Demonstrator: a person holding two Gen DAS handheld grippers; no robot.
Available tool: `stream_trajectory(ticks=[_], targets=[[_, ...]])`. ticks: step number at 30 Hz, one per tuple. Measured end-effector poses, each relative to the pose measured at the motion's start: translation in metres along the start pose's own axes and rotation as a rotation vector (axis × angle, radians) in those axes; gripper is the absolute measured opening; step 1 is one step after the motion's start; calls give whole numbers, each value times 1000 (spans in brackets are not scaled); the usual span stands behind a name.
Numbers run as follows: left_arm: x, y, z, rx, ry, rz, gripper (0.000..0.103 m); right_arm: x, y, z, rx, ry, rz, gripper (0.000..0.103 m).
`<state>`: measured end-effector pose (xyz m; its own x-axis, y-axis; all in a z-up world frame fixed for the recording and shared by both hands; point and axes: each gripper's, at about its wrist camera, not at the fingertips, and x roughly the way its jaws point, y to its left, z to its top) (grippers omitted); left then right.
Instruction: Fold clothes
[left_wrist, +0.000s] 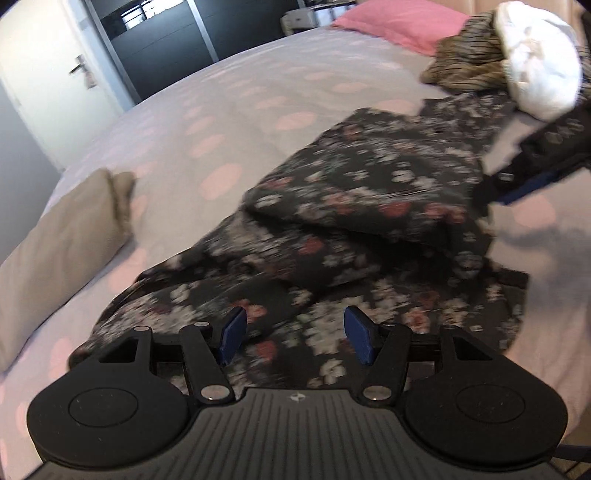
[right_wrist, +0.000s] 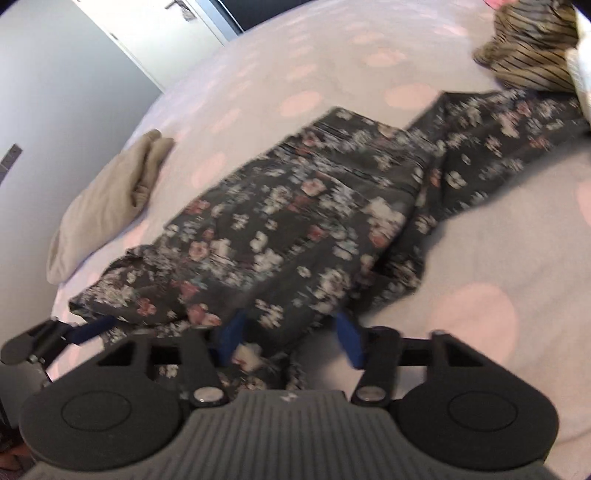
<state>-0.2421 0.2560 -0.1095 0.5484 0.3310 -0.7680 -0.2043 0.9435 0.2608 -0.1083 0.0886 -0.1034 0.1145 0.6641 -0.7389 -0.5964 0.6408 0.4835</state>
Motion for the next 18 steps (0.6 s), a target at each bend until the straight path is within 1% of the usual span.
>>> stream_trajectory(ticks=[1,2,3,4,5,7,8,10,12,13,14,18], targets=[[-2,-4,2,11,-14,-14,57,0,2,1,-2,-6,11,35],[-4,-8,3,18,-25,-26,57,-1,3,2,-4,-9,19,23],[-5,-13,5,23,-33,-38,57,-1,5,3,-6,-12,27,17],[-7,-17,7,28,-41,-51,57,-2,6,3,-12,-14,34,8],[-8,-22,9,33,-49,-63,57,-2,9,3,-23,-16,34,6],[-10,-30,12,43,-65,-87,61,-4,13,3,-51,-22,20,6],[-12,-35,14,48,-73,-99,62,-5,14,2,-64,-23,10,11],[-14,-43,18,57,-89,-123,64,-6,13,1,-74,-18,-17,13],[-17,-52,21,67,-105,-148,64,-7,9,0,-72,-14,-38,20],[-17,-54,23,64,-110,-152,64,-7,6,0,-68,-13,-48,29],[-15,-55,24,55,-112,-150,64,-7,4,0,-62,-13,-58,35],[-9,-57,29,20,-118,-143,61,-7,-6,1,-40,-8,-87,40]])
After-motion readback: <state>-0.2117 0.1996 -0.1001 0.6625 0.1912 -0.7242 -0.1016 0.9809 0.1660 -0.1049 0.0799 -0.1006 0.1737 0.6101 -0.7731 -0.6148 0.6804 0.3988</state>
